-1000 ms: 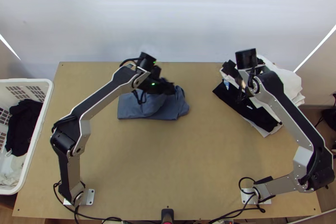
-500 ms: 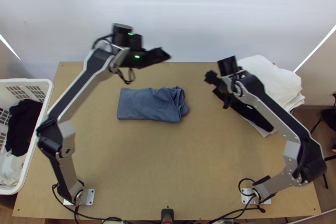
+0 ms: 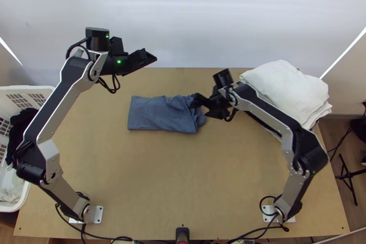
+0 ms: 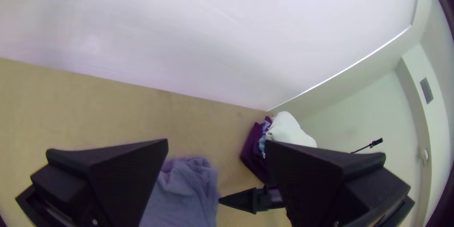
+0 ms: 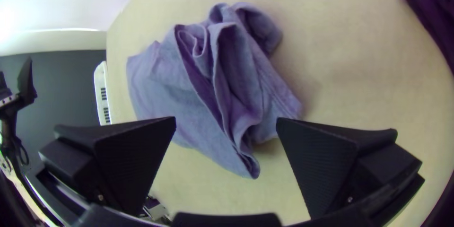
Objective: Fold the t-shirt
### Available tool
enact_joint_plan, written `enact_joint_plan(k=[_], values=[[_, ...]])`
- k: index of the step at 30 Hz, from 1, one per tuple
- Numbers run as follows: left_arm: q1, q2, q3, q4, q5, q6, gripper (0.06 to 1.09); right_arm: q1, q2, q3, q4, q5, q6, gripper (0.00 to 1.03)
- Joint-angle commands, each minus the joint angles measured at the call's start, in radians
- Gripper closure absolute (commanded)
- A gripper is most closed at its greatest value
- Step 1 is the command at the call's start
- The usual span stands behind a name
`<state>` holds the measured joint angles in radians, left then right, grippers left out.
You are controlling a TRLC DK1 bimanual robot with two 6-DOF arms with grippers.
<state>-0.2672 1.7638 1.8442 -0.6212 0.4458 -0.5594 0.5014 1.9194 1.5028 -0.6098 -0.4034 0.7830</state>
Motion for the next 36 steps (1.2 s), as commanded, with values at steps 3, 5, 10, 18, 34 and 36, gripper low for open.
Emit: enact_joint_plan(k=[3, 5, 10, 18, 34, 36], values=[[0.026, -0.029, -0.026, 0.009, -0.025, 0.0, 0.1, -0.017, 0.053, 0.004, -0.045, -0.115, -0.281, 0.04], [0.031, -0.029, -0.026, 0.009, -0.029, 0.001, 0.1, -0.047, 0.038, -0.007, -0.073, -0.137, -0.352, 0.04], [0.043, -0.018, -0.028, 0.009, -0.032, 0.016, 0.1, -0.104, 0.041, -0.019, -0.09, -0.14, -0.545, 0.04], [0.051, -0.007, -0.007, 0.008, -0.036, 0.024, 0.1, -0.103, 0.087, -0.01, -0.088, -0.135, -0.625, 0.04], [0.054, 0.008, 0.012, 0.002, -0.058, 0.024, 0.1, -0.086, 0.205, 0.166, -0.079, -0.138, -0.596, 0.04], [0.056, 0.01, 0.013, 0.002, -0.058, 0.024, 0.1, -0.084, 0.208, 0.177, -0.081, -0.138, -0.588, 0.04]])
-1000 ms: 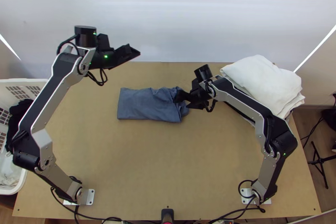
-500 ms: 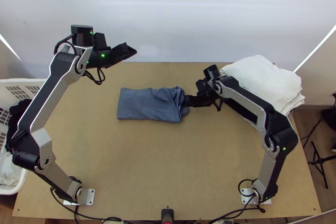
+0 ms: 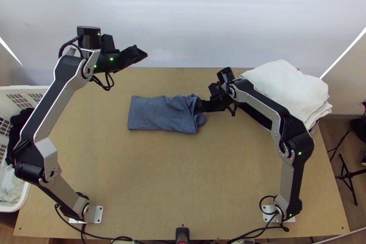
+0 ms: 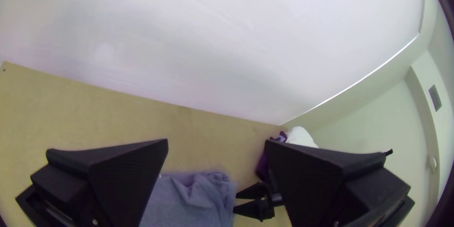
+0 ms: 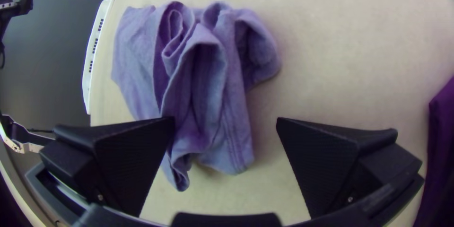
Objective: Fold the t-shirt
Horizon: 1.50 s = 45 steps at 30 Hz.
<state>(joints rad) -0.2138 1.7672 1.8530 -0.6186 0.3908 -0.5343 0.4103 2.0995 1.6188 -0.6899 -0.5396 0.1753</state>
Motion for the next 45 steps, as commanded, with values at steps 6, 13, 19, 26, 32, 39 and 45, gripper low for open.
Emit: enact_joint_plan(k=[6, 13, 19, 26, 32, 39, 45], values=[[0.007, 0.008, 0.006, -0.006, -0.003, -0.001, 0.1, 0.005, 0.019, 0.069, -0.007, -0.002, 0.036, 0.04], [0.008, 0.011, 0.008, -0.006, -0.003, -0.001, 0.1, 0.056, -0.002, 0.032, -0.01, 0.0, 0.035, 0.04], [0.013, 0.006, 0.008, -0.01, -0.001, -0.001, 0.1, 0.081, -0.021, 0.021, -0.01, 0.006, 0.035, 0.04], [0.016, 0.006, 0.009, -0.01, -0.001, -0.001, 0.1, 0.078, 0.022, 0.023, 0.001, 0.024, 0.026, 0.04], [0.034, 0.005, 0.014, -0.015, -0.001, -0.001, 0.1, 0.067, 0.05, 0.038, 0.024, 0.043, 0.023, 0.04], [0.042, 0.014, 0.032, -0.015, -0.001, 0.002, 0.1, 0.068, 0.091, 0.053, 0.027, 0.05, 0.021, 0.04], [0.04, 0.028, 0.045, -0.015, -0.001, 0.0, 0.1, 0.108, 0.122, 0.078, 0.032, 0.05, 0.032, 0.04]])
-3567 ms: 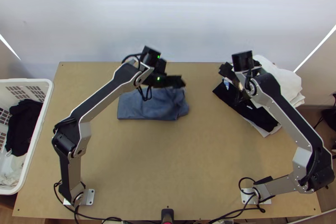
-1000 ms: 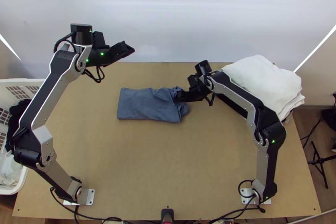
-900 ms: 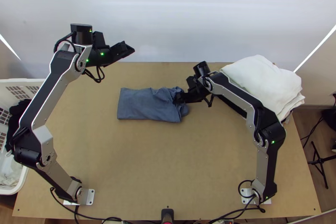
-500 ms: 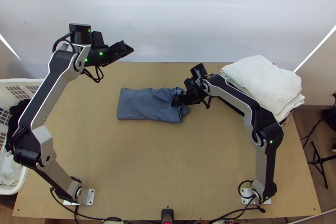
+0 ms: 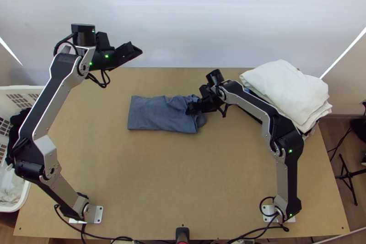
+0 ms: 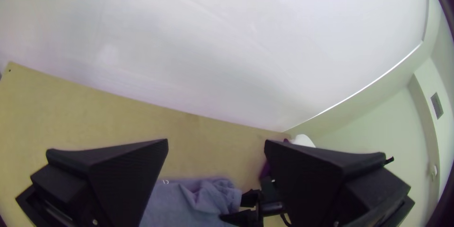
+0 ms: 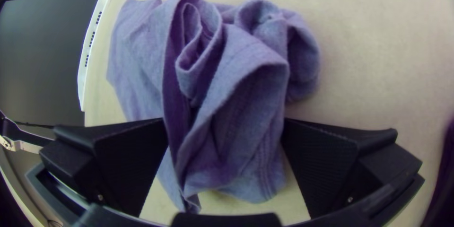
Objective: Fold the t-shirt
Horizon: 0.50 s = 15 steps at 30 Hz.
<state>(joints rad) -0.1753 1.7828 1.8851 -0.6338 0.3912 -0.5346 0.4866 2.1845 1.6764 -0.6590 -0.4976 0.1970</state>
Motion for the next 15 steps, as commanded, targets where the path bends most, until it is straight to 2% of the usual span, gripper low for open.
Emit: enact_joint_plan(k=[1, 6, 7, 8, 11, 15], values=[[0.002, 0.015, 0.014, 0.0, 0.0, 0.001, 0.1, 0.043, 0.04, 0.028, 0.001, 0.008, 0.015, 0.04], [0.002, 0.024, 0.022, -0.001, 0.0, 0.001, 0.1, 0.076, 0.05, 0.054, 0.038, 0.008, 0.064, 0.04], [0.0, 0.024, 0.022, 0.0, 0.0, 0.001, 0.1, 0.076, 0.052, 0.057, 0.056, 0.008, 0.09, 0.06], [0.0, 0.026, 0.023, 0.0, 0.0, 0.001, 0.1, 0.075, 0.054, 0.06, 0.07, 0.008, 0.117, 0.12], [0.002, 0.026, 0.023, 0.0, 0.0, 0.001, 0.1, 0.053, 0.049, 0.059, 0.133, 0.016, 0.197, 0.44], [0.002, 0.027, 0.025, 0.0, 0.0, 0.001, 0.1, 0.018, 0.011, 0.055, 0.199, 0.045, 0.254, 1.0]])
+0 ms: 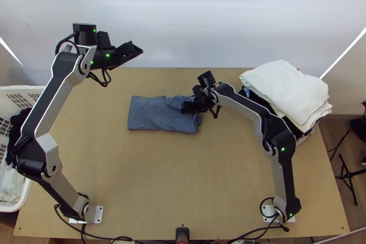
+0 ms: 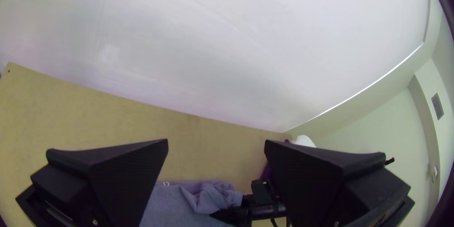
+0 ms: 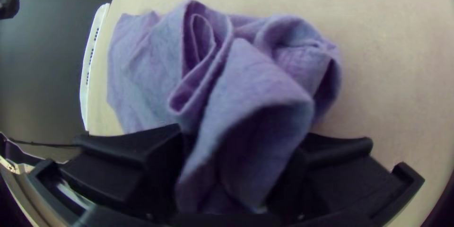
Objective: Fold the t-shirt
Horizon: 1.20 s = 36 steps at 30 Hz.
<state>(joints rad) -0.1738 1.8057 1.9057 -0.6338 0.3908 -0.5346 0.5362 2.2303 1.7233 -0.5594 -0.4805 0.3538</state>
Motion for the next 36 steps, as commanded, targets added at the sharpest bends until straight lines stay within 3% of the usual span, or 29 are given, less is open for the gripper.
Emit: enact_joint_plan(k=[1, 8, 12, 16, 21, 29, 33, 36], values=[[0.002, 0.004, 0.004, 0.0, 0.0, 0.001, 0.1, -0.039, -0.049, 0.007, 0.096, 0.028, 0.105, 1.0], [0.0, 0.004, 0.004, 0.003, 0.002, 0.001, 0.1, -0.079, -0.212, -0.007, 0.095, 0.046, 0.132, 1.0], [0.002, 0.004, 0.006, 0.005, 0.002, -0.001, 0.1, -0.094, -0.305, 0.05, 0.075, 0.048, 0.203, 1.0], [0.002, 0.001, 0.006, 0.005, 0.005, -0.001, 0.1, -0.116, -0.311, 0.252, -0.105, 0.046, 0.232, 1.0], [0.003, -0.005, 0.006, 0.005, 0.008, -0.004, 0.1, -0.214, -0.262, 0.567, -0.241, 0.049, 0.355, 1.0], [0.007, -0.017, 0.007, 0.005, 0.016, -0.005, 0.1, -0.446, -0.274, 0.642, -0.117, 0.1, 0.603, 1.0], [0.008, -0.017, 0.006, 0.005, 0.016, -0.004, 0.1, -0.525, -0.287, 0.628, -0.093, 0.088, 0.608, 1.0], [0.01, -0.016, 0.006, 0.005, 0.017, -0.002, 0.1, -0.581, -0.293, 0.627, -0.089, 0.017, 0.603, 1.0]])
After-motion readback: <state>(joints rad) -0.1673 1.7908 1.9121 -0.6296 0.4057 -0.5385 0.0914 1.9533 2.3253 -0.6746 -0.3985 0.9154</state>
